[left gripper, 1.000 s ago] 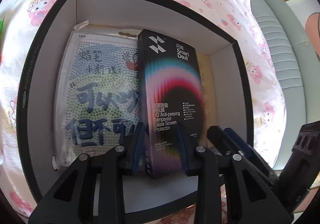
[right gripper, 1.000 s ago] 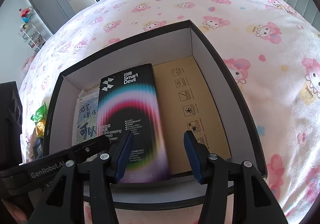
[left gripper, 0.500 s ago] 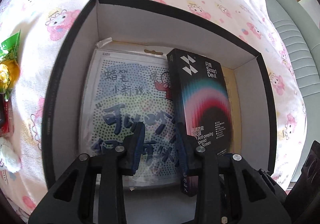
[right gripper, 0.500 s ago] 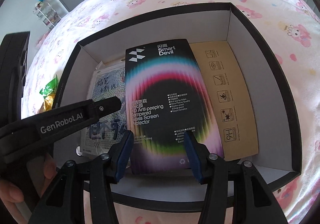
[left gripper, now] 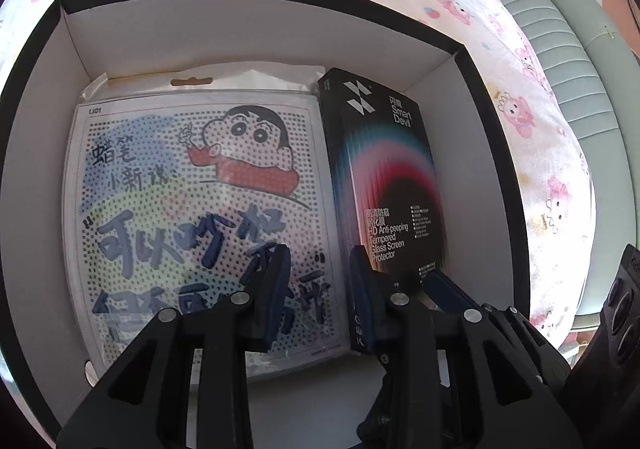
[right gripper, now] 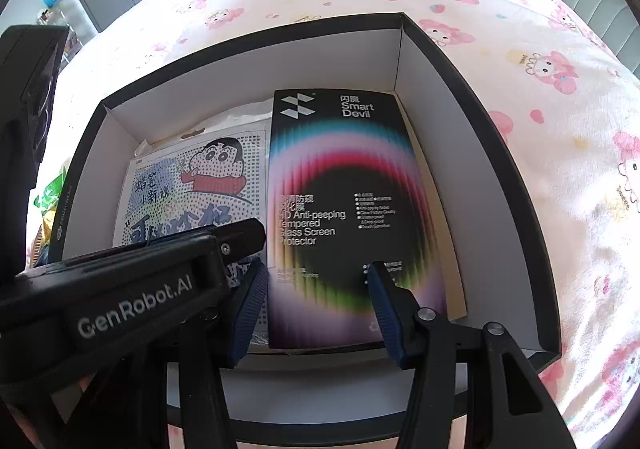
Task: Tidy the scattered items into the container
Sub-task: 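Lower the Smart Devil box into the black box beside the kit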
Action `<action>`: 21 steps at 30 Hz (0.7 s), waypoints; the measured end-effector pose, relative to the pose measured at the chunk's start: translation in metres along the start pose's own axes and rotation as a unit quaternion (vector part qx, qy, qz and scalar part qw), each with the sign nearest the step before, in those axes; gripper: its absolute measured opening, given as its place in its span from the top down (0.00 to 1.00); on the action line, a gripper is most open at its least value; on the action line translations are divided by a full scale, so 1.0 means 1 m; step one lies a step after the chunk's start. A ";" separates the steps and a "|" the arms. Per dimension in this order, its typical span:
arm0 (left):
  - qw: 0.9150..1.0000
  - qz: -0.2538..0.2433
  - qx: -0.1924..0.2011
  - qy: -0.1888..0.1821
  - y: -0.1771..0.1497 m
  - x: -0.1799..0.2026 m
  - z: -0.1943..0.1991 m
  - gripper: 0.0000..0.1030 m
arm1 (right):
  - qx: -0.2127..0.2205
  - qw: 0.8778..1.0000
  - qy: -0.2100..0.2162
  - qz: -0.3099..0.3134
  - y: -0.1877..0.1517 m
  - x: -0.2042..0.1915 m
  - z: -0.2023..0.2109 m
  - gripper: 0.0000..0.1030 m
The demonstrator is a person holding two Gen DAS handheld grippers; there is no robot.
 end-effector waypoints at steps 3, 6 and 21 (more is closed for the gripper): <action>1.000 0.000 0.004 -0.001 -0.003 -0.001 0.001 0.71 | -0.003 1.000 -0.006 0.002 -0.001 -0.001 0.000 0.53; 1.000 0.007 0.003 -0.017 -0.003 -0.009 0.005 0.71 | 0.001 1.000 0.012 -0.011 -0.002 0.003 0.003 0.53; 0.998 0.060 0.012 0.001 -0.022 -0.069 0.044 0.68 | -0.027 0.994 0.099 0.033 -0.006 -0.028 0.001 0.52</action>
Point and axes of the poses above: each gripper's, at about its wrist camera, not at the fingertips, and z roughly against the way its jaws point, x to its right, y to its top, the point moved 1 cm from there along -z, roughly the way its jaws point, and after that the axes turned 8 degrees about z, right-handed, at the moved point
